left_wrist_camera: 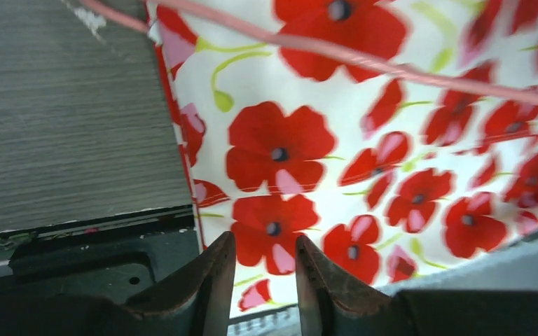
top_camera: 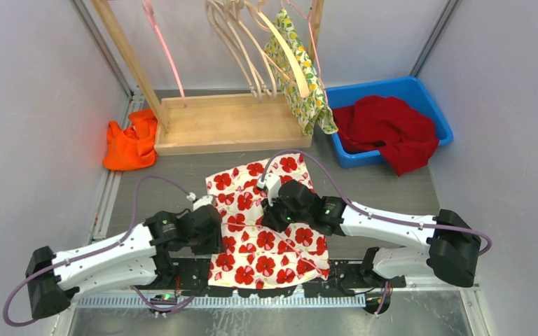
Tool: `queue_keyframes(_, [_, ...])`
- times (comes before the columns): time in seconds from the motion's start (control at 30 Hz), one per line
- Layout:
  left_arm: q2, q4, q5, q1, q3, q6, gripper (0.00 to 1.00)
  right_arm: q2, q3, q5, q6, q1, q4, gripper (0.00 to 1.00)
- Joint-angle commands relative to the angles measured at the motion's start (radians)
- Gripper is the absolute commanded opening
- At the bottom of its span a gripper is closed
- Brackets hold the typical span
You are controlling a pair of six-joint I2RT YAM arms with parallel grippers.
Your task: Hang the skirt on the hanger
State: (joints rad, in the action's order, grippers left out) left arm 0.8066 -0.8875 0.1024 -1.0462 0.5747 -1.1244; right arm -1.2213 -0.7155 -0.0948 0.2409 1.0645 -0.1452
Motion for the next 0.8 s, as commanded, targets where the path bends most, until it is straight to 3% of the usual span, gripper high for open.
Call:
queue_keyframes(0.0, [0.090,0.058,-0.005,-0.043,-0.066,-0.028,0.39,-0.016,0.030,-0.001,-0.038,-0.005,-0.078,0.01])
queue_keyframes(0.2, [0.203,0.109,0.041,-0.061,-0.089,-0.089,0.44,0.000,0.054,-0.027,-0.023,-0.005,-0.066,0.01])
queue_keyframes(0.47, [0.367,0.215,0.046,-0.102,-0.097,-0.117,0.42,0.028,0.065,-0.032,-0.021,-0.005,-0.069,0.01])
queue_keyframes(0.53, [0.405,0.223,0.051,-0.103,-0.098,-0.122,0.30,0.035,0.072,-0.037,-0.018,-0.005,-0.067,0.01])
queue_keyframes(0.6, [0.422,0.227,0.056,-0.103,-0.103,-0.129,0.05,0.047,0.080,-0.033,-0.016,-0.005,-0.067,0.01])
queue_keyframes(0.63, [0.422,0.227,0.058,-0.103,-0.105,-0.130,0.00,0.051,0.083,-0.032,-0.016,-0.004,-0.069,0.01])
queue_keyframes(0.77, [0.381,0.163,0.096,-0.102,-0.095,-0.131,0.00,0.069,0.087,-0.013,-0.013,-0.005,-0.072,0.01])
